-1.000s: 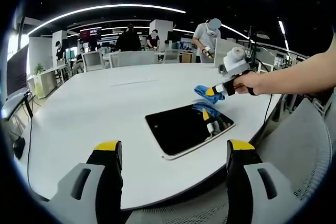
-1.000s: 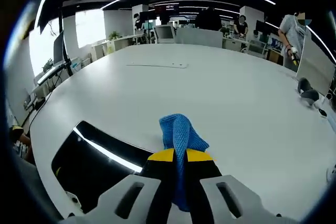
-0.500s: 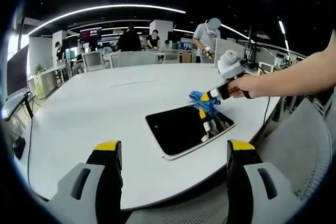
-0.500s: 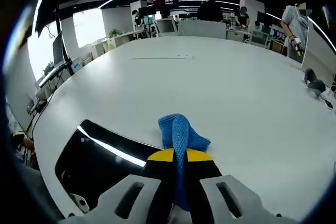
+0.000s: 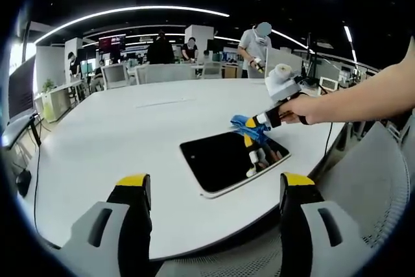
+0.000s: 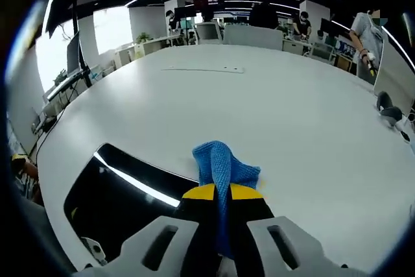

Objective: Wipe the mirror surface with the cleaning cloth until all visible marks leave the cleaned area.

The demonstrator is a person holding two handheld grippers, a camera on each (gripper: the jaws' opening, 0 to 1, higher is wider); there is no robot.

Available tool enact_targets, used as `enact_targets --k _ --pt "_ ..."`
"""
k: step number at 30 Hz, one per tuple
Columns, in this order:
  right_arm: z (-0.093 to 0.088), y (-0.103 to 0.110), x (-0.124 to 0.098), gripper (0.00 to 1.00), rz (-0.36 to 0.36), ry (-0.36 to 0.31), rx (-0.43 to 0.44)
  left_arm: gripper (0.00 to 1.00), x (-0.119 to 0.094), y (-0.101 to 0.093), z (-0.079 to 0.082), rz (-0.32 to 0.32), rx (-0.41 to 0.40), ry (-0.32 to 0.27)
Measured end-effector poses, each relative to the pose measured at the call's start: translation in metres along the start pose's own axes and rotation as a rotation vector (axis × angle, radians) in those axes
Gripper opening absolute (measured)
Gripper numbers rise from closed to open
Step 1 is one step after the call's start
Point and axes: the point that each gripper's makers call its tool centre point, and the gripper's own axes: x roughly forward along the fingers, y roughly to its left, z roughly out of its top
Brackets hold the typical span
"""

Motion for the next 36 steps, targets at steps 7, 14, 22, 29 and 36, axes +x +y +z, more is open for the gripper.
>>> enact_targets --k 7,14,22,29,36 --pt "0.013 0.004 0.009 0.0 -0.009 -0.049 -0.043 0.8 0.0 0.0 0.0 0.0 0.0 0.0" --pt "0.019 0.023 0.009 0.0 -0.008 -0.077 -0.066 0.8 -0.001 0.0 0.0 -0.001 0.0 0.0" --pt "0.022 0.049 0.012 0.0 0.014 -0.077 -0.134 0.79 -0.001 -0.001 0.0 -0.005 0.0 0.001" --pt "0.023 0.072 0.016 0.0 0.042 -0.073 -0.139 0.79 0.0 -0.001 0.0 -0.008 0.0 0.003" --pt "0.031 0.098 0.028 0.0 0.081 -0.075 -0.181 0.78 -0.001 -0.001 0.0 -0.008 -0.001 0.004"
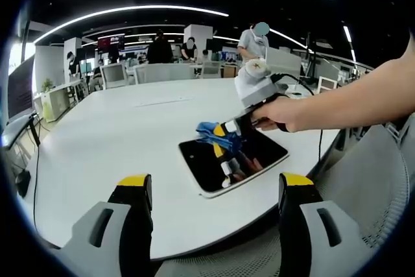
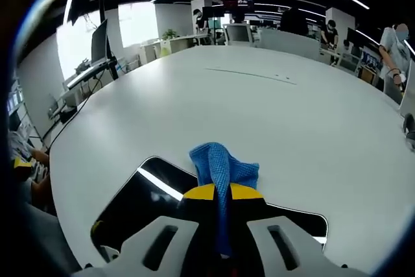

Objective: Wipe the mirror surface with the cleaning cloth until all visible marks leave the cleaned area.

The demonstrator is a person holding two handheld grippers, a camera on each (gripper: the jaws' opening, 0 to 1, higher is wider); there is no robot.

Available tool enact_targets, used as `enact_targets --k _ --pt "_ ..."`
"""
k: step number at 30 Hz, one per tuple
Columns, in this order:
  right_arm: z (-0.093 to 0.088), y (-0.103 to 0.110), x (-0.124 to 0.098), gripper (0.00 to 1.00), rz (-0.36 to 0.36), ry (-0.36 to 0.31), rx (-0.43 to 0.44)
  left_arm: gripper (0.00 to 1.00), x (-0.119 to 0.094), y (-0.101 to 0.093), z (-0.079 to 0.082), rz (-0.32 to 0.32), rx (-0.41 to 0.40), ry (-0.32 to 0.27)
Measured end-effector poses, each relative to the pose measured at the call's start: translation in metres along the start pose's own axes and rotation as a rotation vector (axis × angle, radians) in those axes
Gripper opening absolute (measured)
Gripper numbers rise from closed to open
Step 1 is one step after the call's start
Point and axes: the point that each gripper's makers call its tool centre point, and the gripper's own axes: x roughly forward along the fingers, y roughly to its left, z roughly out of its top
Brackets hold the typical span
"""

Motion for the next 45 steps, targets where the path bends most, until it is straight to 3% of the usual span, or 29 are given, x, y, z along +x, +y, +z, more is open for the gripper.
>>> enact_targets --k 20,24,36,45 --pt "0.013 0.053 0.018 0.0 0.077 0.01 -0.054 0.78 0.001 0.0 -0.002 -0.004 -0.001 0.014" --pt "0.014 0.059 0.019 0.0 0.098 0.019 -0.021 0.78 0.002 0.0 -0.002 -0.007 0.001 0.015" --pt "0.016 0.07 0.023 0.0 0.113 0.022 -0.063 0.78 0.002 -0.001 -0.002 -0.008 0.001 0.013" --pt "0.017 0.07 0.025 0.0 0.136 0.029 -0.175 0.78 0.002 -0.002 -0.002 -0.008 0.001 0.011"
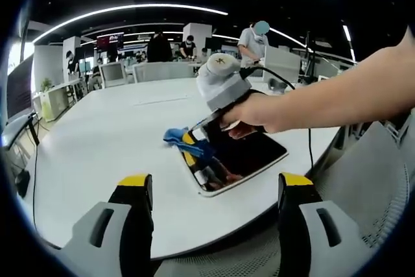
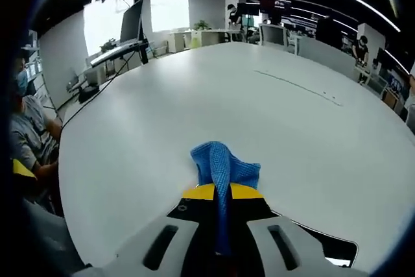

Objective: Wipe the mirror surface with the cleaning cloth until all visible marks leave the cleaned area.

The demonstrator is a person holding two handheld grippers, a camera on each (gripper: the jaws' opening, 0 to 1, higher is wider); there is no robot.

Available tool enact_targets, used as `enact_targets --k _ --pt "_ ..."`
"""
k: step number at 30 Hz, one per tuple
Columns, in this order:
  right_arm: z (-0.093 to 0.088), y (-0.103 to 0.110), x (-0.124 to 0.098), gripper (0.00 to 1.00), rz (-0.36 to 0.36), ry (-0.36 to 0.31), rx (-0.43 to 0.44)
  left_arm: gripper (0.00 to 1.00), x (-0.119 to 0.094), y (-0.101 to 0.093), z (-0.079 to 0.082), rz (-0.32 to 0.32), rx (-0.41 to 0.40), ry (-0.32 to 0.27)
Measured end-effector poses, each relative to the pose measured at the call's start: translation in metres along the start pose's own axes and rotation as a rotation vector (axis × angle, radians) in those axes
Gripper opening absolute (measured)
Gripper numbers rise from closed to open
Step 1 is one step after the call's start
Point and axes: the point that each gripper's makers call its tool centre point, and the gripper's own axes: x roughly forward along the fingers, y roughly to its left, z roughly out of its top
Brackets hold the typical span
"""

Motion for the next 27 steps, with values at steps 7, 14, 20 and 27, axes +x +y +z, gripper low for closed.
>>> enact_targets --k 7,14,20,27 --pt "-0.004 0.009 -0.002 0.0 0.014 0.017 -0.087 0.77 0.0 0.0 0.0 0.001 0.0 -0.002" --pt "-0.009 0.019 -0.01 0.0 0.044 0.032 -0.108 0.77 -0.001 0.0 0.0 0.0 -0.001 -0.002" --pt "-0.012 0.026 -0.012 0.0 0.064 0.056 -0.114 0.78 -0.001 0.0 0.0 0.001 -0.001 -0.002" --pt "-0.019 0.039 -0.023 0.0 0.132 0.092 -0.119 0.78 0.0 0.001 0.0 0.001 -0.001 -0.004"
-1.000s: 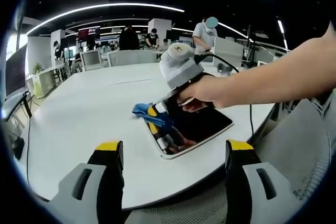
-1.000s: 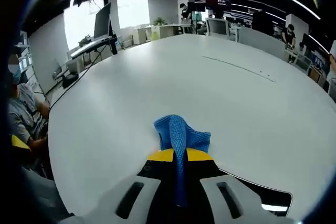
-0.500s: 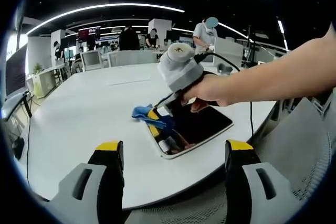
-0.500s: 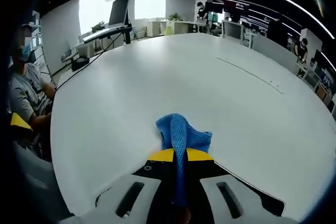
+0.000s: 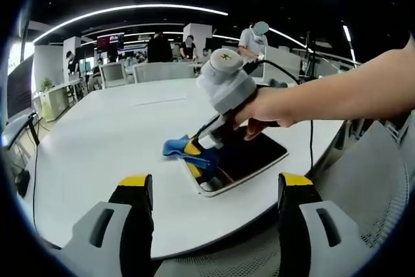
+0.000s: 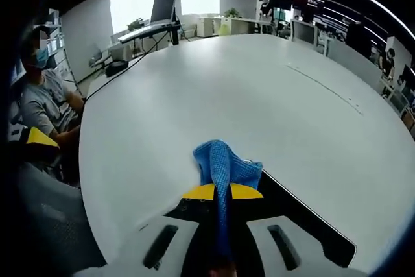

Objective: Wipe the mirror surface with the cleaning cloth until all visible marks leave the cleaned area.

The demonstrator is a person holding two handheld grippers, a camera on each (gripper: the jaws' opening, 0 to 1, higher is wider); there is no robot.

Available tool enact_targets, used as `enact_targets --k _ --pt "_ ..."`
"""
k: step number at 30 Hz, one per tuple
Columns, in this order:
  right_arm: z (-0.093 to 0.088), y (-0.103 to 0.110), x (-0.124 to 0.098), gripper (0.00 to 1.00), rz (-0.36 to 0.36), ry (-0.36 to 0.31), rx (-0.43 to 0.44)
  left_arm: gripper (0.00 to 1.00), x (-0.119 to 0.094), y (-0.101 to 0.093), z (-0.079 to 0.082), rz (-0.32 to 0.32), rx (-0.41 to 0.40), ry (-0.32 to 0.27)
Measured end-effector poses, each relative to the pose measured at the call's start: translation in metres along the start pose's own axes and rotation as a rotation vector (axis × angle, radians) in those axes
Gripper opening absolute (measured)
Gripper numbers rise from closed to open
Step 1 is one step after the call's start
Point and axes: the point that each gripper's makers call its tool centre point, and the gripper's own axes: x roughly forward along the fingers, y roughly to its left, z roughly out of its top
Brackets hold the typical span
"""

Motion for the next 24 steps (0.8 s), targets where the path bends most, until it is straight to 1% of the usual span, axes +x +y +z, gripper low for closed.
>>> enact_targets --k 9,10,16,17,18,24 --pt "-0.0046 0.0031 0.0002 0.0 0.016 0.019 -0.022 0.78 -0.0001 0.0003 0.0001 0.001 0.0 0.0" --pt "-0.004 0.0037 0.0015 0.0 0.028 0.016 -0.027 0.78 -0.0001 0.0003 0.0001 0.001 0.0 0.0" --pt "-0.0073 0.005 0.0016 0.0 0.033 0.022 -0.036 0.77 -0.0002 0.0004 0.0003 0.0 0.0 -0.001" --pt "-0.0082 0.0038 0.0009 0.0 0.023 0.026 -0.031 0.77 -0.0001 0.0004 0.0003 0.0 0.0 -0.001" --pt "-0.008 0.0092 -0.0013 0.0 0.029 0.023 -0.038 0.77 -0.0001 0.0004 0.0003 0.0 -0.001 0.0" --pt "-0.0087 0.0071 0.0016 0.0 0.025 0.028 -0.043 0.77 -0.0001 0.0001 0.0007 -0.003 -0.001 -0.002"
